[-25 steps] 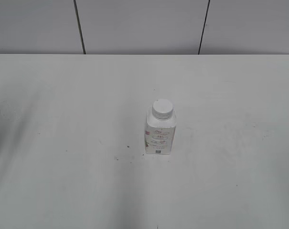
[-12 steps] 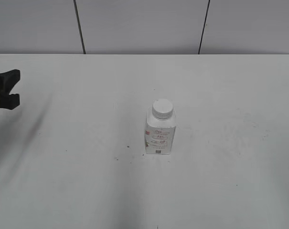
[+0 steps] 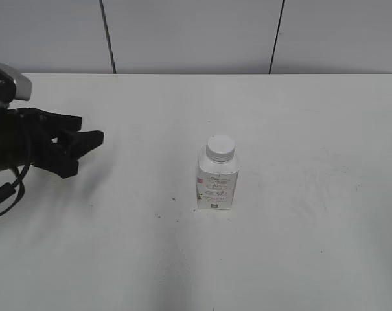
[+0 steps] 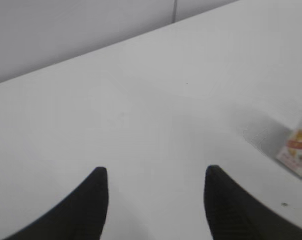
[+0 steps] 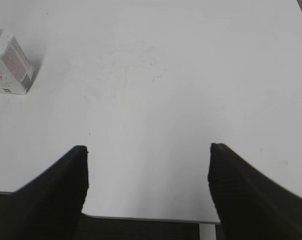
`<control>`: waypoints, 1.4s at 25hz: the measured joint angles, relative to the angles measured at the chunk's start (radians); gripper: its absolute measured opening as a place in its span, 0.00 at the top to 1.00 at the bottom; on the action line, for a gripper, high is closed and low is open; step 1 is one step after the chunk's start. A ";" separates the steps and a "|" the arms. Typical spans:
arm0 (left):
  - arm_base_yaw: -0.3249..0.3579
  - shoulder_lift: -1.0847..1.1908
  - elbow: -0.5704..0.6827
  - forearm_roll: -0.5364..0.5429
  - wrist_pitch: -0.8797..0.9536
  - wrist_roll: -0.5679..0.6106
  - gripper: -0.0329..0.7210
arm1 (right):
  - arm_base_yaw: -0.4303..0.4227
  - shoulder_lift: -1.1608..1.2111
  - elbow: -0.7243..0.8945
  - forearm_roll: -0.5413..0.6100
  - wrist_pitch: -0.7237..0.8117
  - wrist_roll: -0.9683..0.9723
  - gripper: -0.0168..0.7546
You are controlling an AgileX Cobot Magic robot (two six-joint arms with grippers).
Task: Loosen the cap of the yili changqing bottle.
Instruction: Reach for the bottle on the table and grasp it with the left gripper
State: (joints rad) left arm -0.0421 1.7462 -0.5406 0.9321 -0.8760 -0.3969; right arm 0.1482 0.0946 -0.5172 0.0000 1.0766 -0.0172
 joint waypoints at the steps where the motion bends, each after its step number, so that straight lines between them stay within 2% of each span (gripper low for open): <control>1: 0.000 0.024 -0.027 0.061 -0.008 -0.040 0.44 | 0.000 0.000 0.000 0.000 0.000 0.000 0.22; 7: 0.000 0.142 -0.175 0.420 -0.090 -0.202 0.44 | 0.000 0.000 0.000 0.000 0.000 0.000 0.22; 12: 0.000 0.236 -0.258 0.571 -0.187 -0.219 0.39 | 0.000 0.000 0.000 0.000 0.000 0.000 0.22; 18: -0.046 0.304 -0.326 0.589 -0.214 -0.220 0.30 | 0.000 0.000 0.000 0.000 0.000 0.000 0.22; 26: -0.178 0.334 -0.399 0.589 -0.164 -0.220 0.29 | 0.000 0.000 0.000 0.006 0.001 0.000 0.22; 35: -0.254 0.436 -0.495 0.577 -0.156 -0.220 0.29 | 0.000 0.000 0.000 0.008 0.002 -0.001 0.22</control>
State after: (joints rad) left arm -0.2960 2.1822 -1.0360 1.5091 -1.0317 -0.6173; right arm 0.1482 0.0946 -0.5172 0.0077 1.0788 -0.0181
